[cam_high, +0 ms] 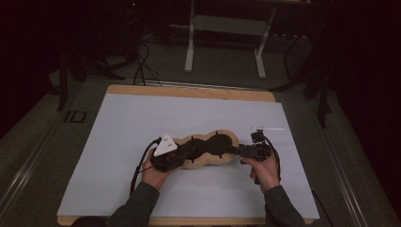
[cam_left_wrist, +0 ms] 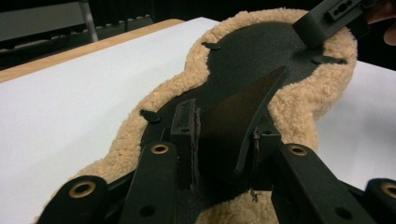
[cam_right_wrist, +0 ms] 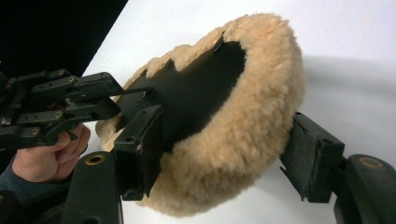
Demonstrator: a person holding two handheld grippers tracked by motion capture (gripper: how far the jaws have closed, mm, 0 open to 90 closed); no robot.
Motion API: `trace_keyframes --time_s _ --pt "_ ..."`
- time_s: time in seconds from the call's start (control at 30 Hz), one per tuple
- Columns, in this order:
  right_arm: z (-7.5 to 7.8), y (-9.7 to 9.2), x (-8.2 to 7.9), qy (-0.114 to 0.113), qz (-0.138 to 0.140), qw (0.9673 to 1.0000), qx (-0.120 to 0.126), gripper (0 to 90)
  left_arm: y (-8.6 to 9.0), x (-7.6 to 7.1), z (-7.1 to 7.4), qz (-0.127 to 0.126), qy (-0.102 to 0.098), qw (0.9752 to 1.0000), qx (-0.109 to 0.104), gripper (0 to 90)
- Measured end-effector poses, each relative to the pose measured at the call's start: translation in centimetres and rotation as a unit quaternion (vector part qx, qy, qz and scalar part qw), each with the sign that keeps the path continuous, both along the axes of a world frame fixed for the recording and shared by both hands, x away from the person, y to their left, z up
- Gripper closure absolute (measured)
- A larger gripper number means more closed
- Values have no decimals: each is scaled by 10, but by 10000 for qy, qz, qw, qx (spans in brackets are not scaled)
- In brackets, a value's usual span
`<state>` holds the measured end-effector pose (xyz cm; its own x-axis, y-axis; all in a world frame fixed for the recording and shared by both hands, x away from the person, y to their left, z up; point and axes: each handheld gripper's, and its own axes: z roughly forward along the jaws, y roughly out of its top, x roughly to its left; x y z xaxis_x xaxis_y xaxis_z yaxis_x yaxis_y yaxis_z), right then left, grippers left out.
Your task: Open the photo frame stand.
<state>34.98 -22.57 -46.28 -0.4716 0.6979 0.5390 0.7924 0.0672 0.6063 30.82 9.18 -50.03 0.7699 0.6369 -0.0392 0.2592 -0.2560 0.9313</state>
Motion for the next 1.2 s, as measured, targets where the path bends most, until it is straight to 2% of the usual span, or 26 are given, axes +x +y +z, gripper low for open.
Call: trace_keyframes --time_s 0.13,0.17,0.3,0.4,0.53,0.57,0.6,0.63,0.7,0.77,0.87,1.0,1.07,1.13,1.2 --pt "2 1 0 19 2 9999 132 382 6 -3 1 18 53 9999 -126 688" --pt "4 0 0 56 41 9996 266 406 6 -4 1 30 73 9999 -136 675" --pt "6 1 0 108 135 9995 271 425 7 -7 1 71 74 9999 -105 645" --pt "7 -1 0 105 138 9988 451 478 11 -10 1 72 145 9998 -83 604" --pt "9 0 0 30 151 9987 495 500 13 -12 1 61 180 9998 -47 550" --pt "12 2 0 -31 161 9987 487 541 17 -12 3 -83 401 9992 -22 508" --pt "12 2 0 -31 161 9987 487 541 18 -13 3 -129 422 9990 13 508" --pt "14 4 1 -107 180 9988 453 557 20 -15 2 -219 531 9983 59 487" --pt "15 5 0 -125 186 9989 420 562 22 -15 2 -258 598 9979 51 477" --pt "17 6 0 -175 213 9989 371 570 26 -15 1 -371 810 9960 -28 468" --pt "19 8 0 -228 242 9990 289 574 30 -14 -1 -458 1179 9920 -16 446" --pt "19 9 0 -310 269 9990 195 575 38 -17 -2 -487 1399 9890 29 430" --pt "19 9 0 -316 276 9990 181 576 42 -18 -3 -550 1558 9863 22 427" --pt "20 9 0 -332 300 9989 158 576 48 -22 -3 -594 1607 9852 34 427" --pt "20 10 0 -344 317 9988 147 576 53 -24 -2 -587 1608 9852 54 425"
